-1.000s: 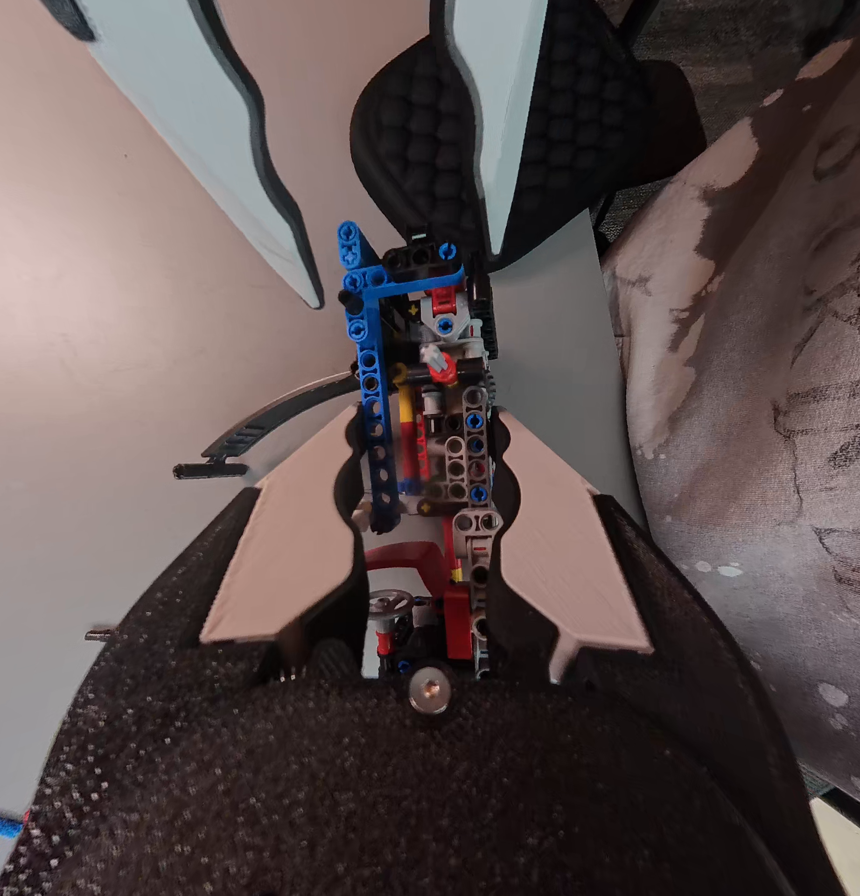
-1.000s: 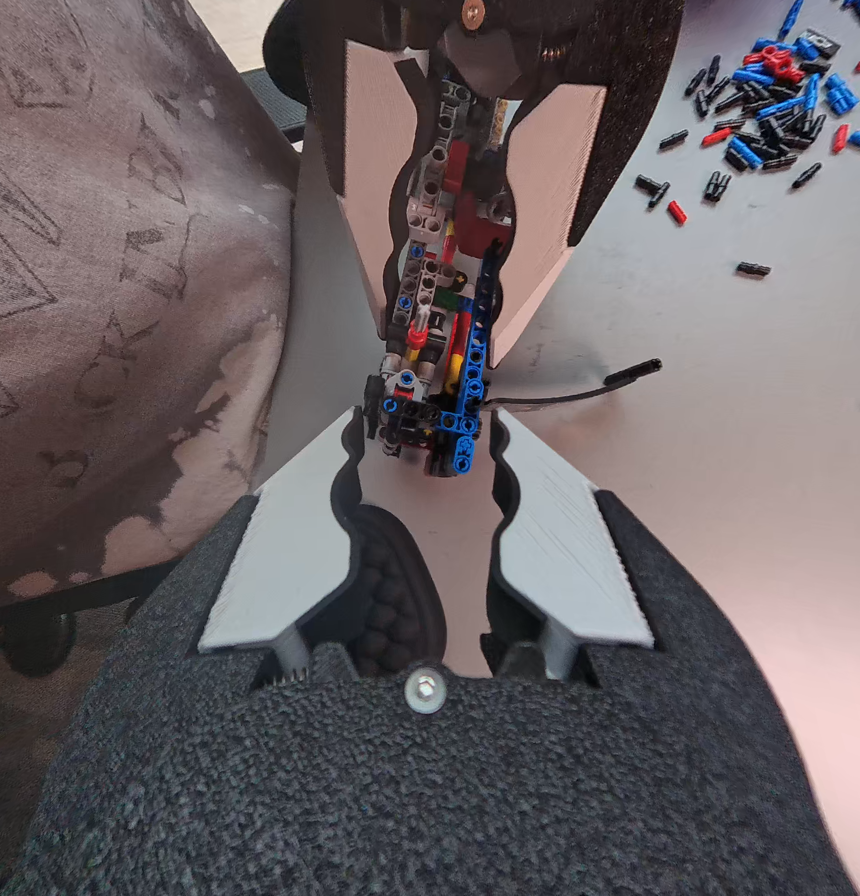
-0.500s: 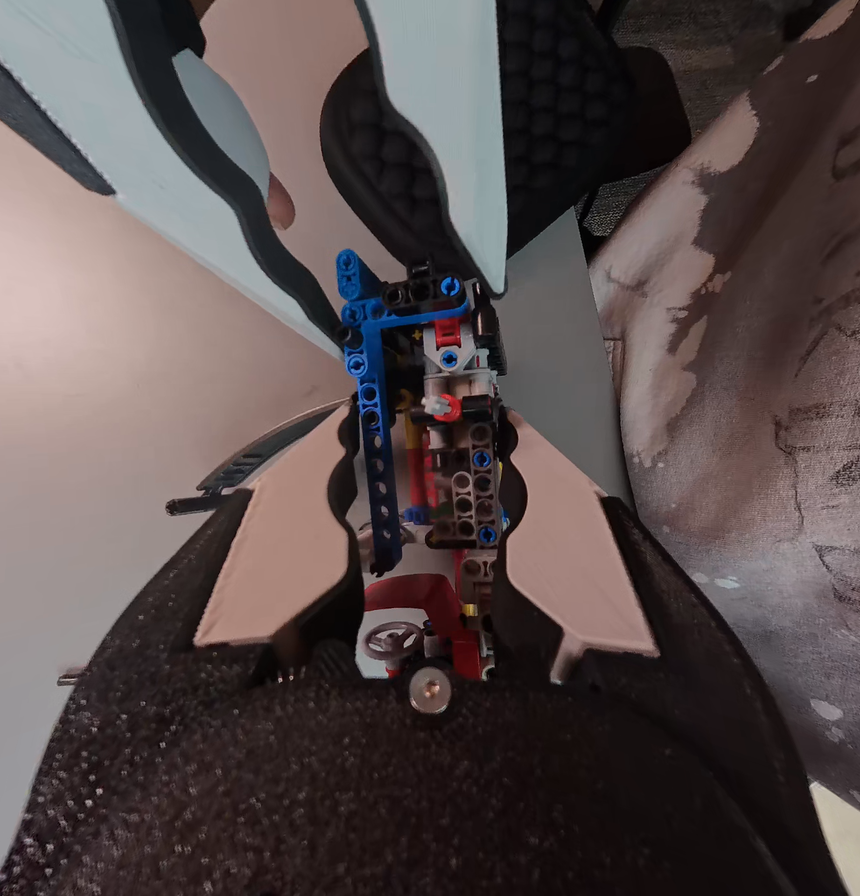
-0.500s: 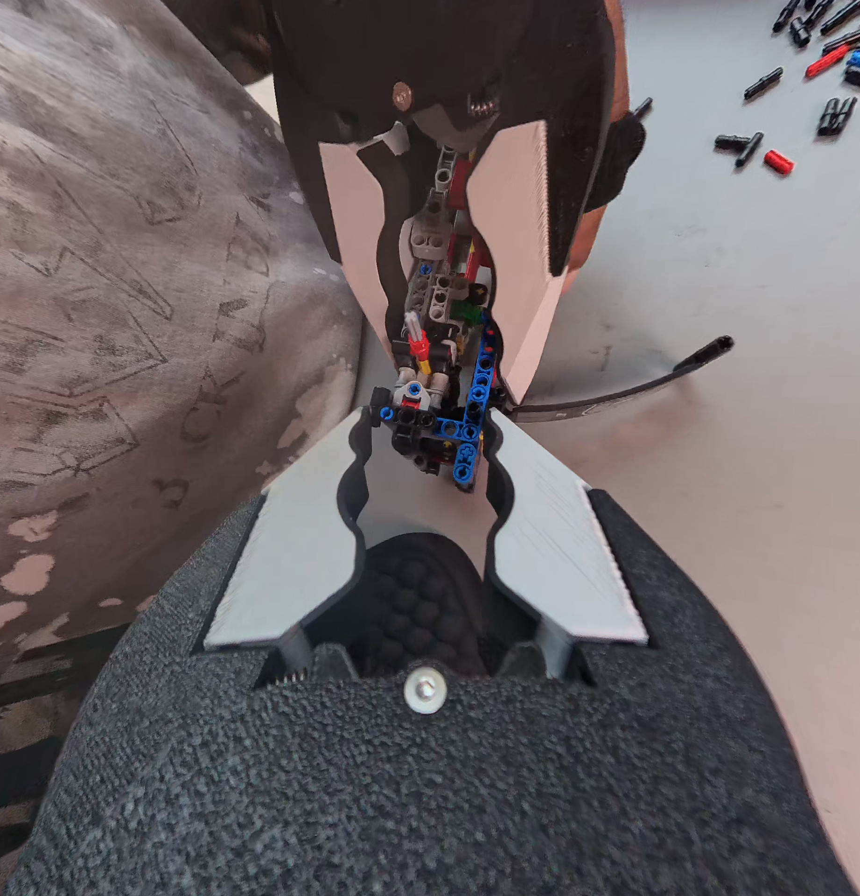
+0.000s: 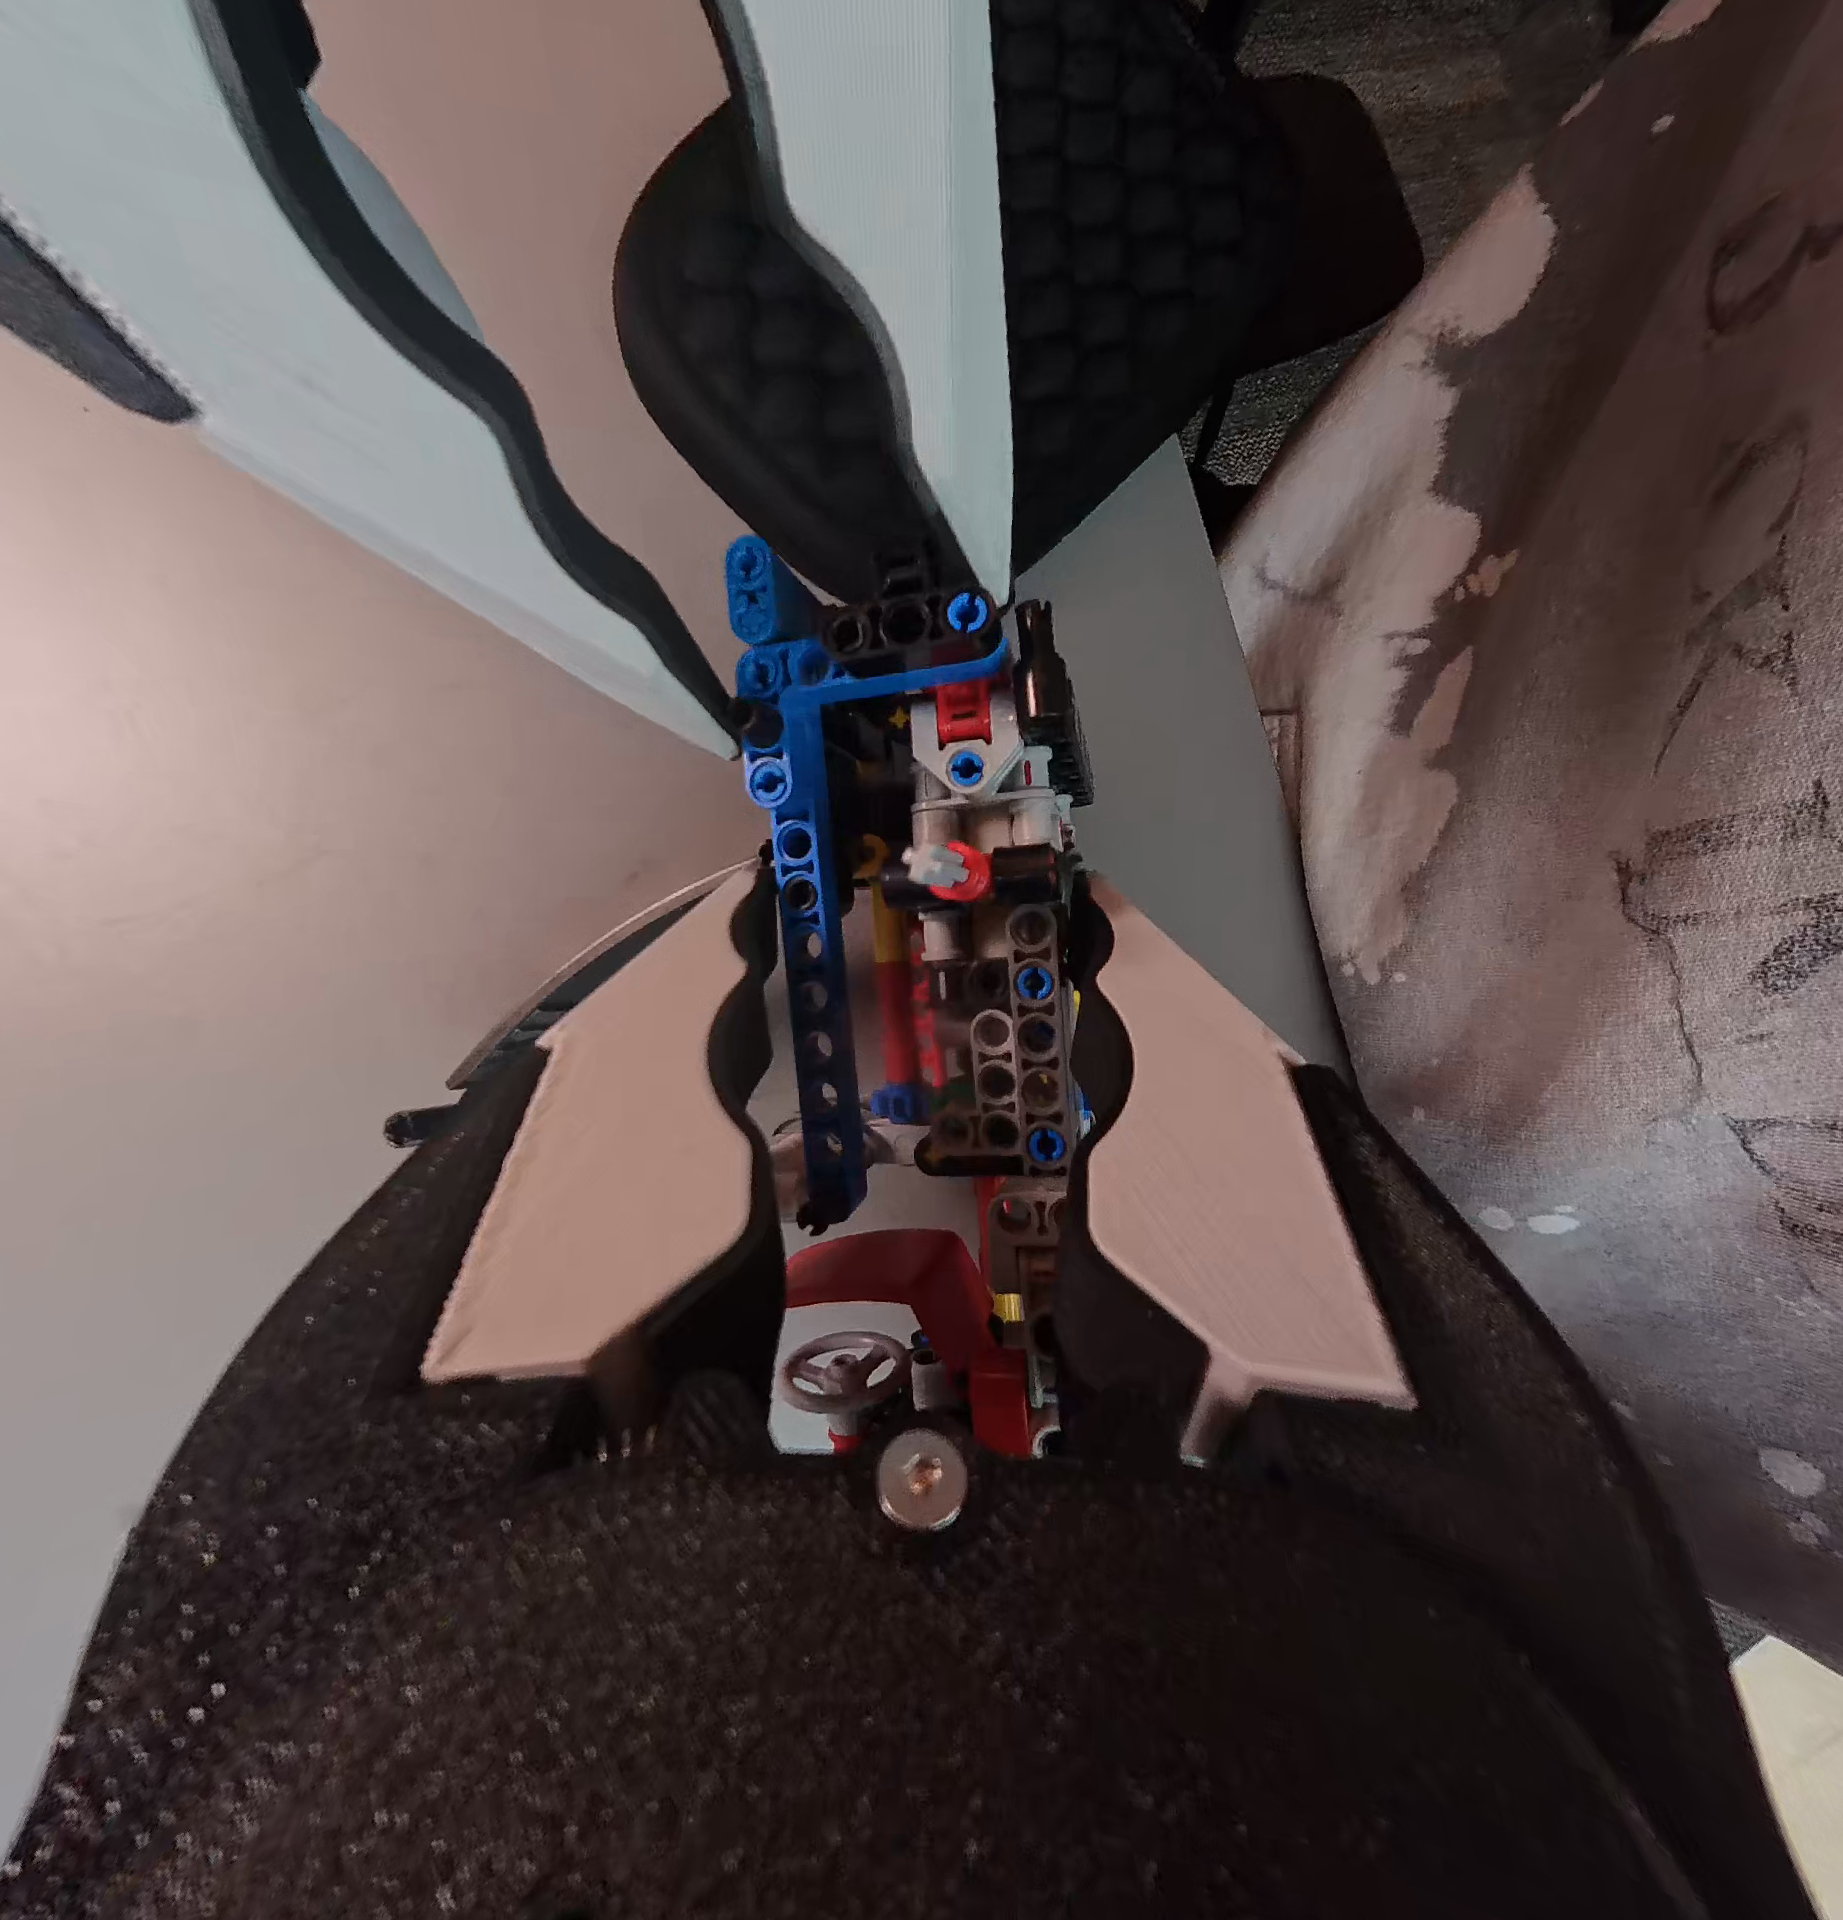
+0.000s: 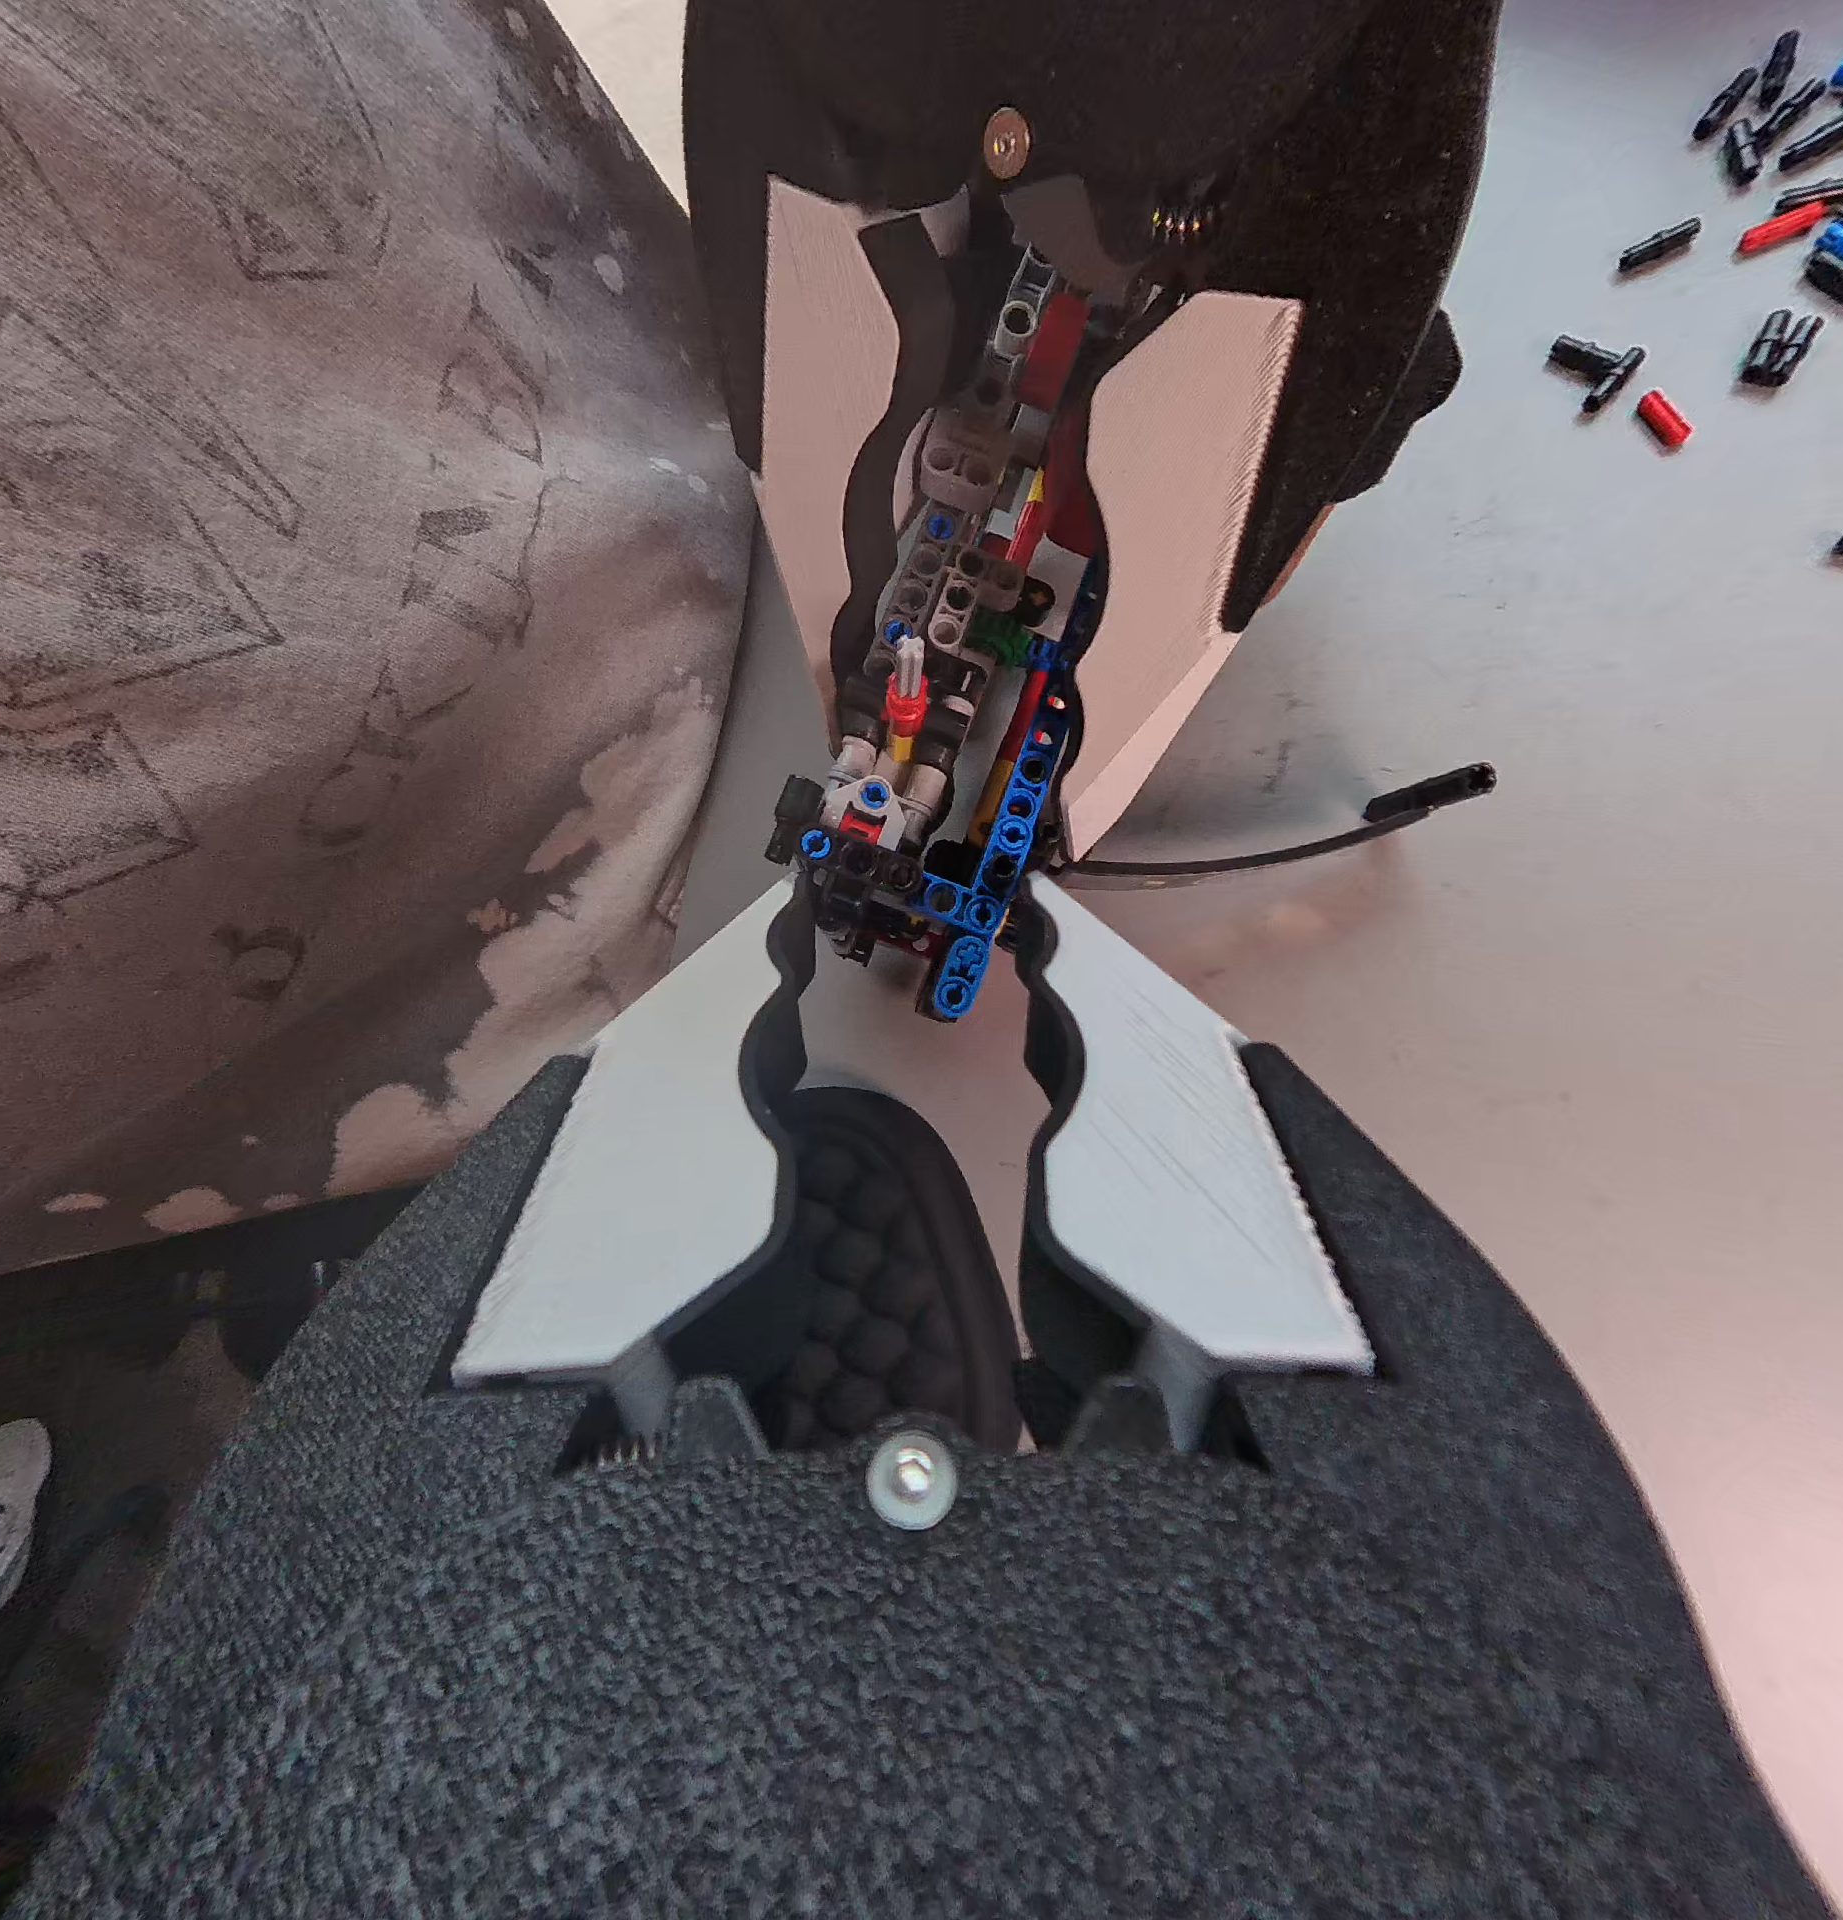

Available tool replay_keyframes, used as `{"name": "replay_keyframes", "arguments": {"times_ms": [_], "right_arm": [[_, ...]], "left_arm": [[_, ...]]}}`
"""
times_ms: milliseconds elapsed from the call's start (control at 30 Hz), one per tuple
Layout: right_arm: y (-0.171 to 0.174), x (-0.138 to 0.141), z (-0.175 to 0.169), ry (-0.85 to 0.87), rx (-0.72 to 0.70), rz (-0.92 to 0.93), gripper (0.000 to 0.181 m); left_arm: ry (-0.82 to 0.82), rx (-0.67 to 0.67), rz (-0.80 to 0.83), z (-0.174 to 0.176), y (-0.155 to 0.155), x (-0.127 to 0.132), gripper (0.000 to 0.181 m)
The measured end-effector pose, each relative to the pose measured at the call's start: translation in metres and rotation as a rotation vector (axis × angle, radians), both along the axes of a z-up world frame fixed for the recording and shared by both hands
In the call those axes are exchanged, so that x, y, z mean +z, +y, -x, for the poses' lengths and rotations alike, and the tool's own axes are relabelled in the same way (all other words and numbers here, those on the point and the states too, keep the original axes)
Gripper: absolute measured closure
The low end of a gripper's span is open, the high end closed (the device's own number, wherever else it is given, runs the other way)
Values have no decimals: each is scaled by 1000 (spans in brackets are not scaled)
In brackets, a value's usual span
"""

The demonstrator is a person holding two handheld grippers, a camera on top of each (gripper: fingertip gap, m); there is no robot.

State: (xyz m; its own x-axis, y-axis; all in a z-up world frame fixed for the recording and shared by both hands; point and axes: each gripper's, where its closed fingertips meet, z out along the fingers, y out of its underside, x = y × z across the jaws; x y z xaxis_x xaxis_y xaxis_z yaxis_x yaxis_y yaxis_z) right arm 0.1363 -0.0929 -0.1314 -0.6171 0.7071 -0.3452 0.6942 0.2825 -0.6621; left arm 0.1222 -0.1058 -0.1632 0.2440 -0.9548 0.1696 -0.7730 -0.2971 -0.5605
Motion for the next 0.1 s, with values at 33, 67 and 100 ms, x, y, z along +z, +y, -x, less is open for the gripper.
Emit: {"name": "replay_keyframes", "arguments": {"times_ms": [33, 67, 100], "right_arm": [[0, 0, 0, -2, -4, 6, 143], [-1, 0, -1, 0, -10, 20, 143], [-1, 0, -1, 1, -16, 40, 143]], "left_arm": [[-1, 0, 0, 0, 0, 0, 127], [-3, -2, -1, -1, 0, 0, 127], [-7, -4, -1, -1, -1, 0, 127]]}}
